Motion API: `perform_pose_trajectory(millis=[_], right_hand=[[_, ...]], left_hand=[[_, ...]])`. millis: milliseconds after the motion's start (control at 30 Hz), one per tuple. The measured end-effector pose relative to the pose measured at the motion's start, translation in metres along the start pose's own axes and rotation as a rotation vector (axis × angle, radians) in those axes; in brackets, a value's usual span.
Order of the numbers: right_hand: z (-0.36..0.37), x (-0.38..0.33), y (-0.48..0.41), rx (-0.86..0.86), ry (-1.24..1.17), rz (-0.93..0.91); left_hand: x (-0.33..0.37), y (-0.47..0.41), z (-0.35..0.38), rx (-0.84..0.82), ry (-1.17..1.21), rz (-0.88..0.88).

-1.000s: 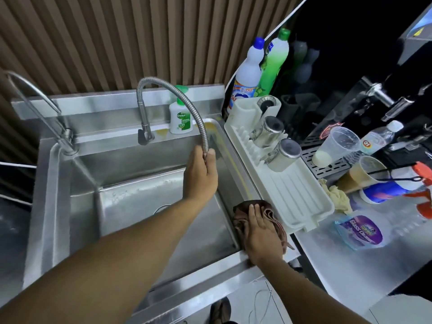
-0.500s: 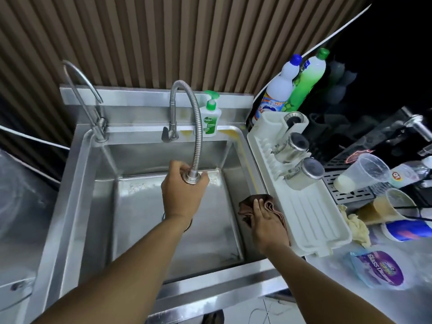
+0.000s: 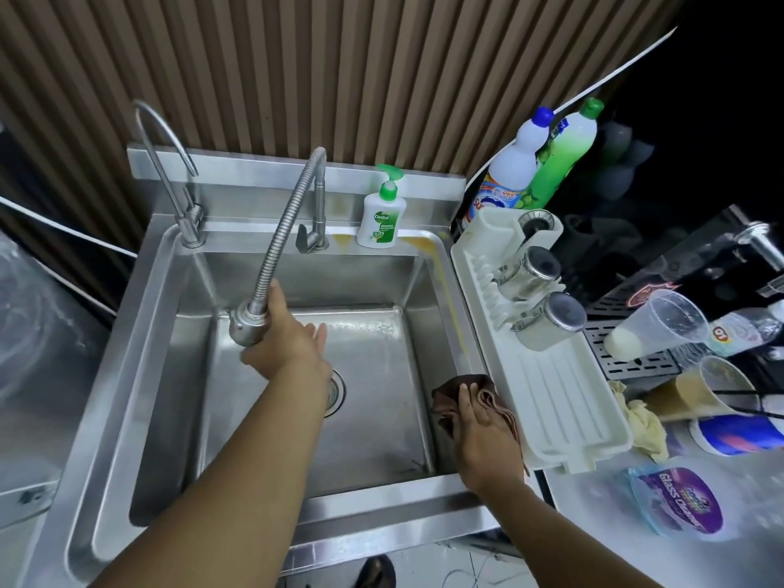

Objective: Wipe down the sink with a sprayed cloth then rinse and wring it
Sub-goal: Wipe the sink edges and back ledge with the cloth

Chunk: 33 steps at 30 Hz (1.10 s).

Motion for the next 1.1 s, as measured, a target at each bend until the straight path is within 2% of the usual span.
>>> perform_pose_trajectory(millis=[100, 200, 467, 633, 800, 1100], right_hand=[[-0.002, -0.003, -0.003, 0.0, 0.006, -0.009], [-0.009, -0.007, -0.015, -0.003, 0.019, -0.017], [-0.023, -0.019, -0.047, -0.031, 0.04, -0.061], [-0.019, -0.01, -0.017, -0.051, 0.005, -0.053], [-0.005, 0.007, 0.01, -0.008, -0.016, -0.006], [-0.011, -0.009, 0.009, -0.004, -0.036, 0.086]], left_hand=[[-0.019, 0.018, 0.027, -0.199, -0.059, -0.27], [-0.021, 0.027, 0.051, -0.343, -0.106, -0.329], [0.025, 0.004, 0.096, -0.386, -0.392, 0.045], [0.033, -0.009, 0.121, -0.427, -0.787, 0.366], [0.034, -0.034, 0.136, -0.541, -1.17, 0.559], [0.094, -0.076, 0.135, -0.526, -1.313, 0.74]])
Point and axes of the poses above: each hand's wrist, its own y-axis away from the middle knuckle, its own z-axis out of the palm, x = y × z, the point moved 7 cm from there along -y, towards the middle knuckle, and after that the axes turned 4 degrees about -y, right-handed, at the moved point
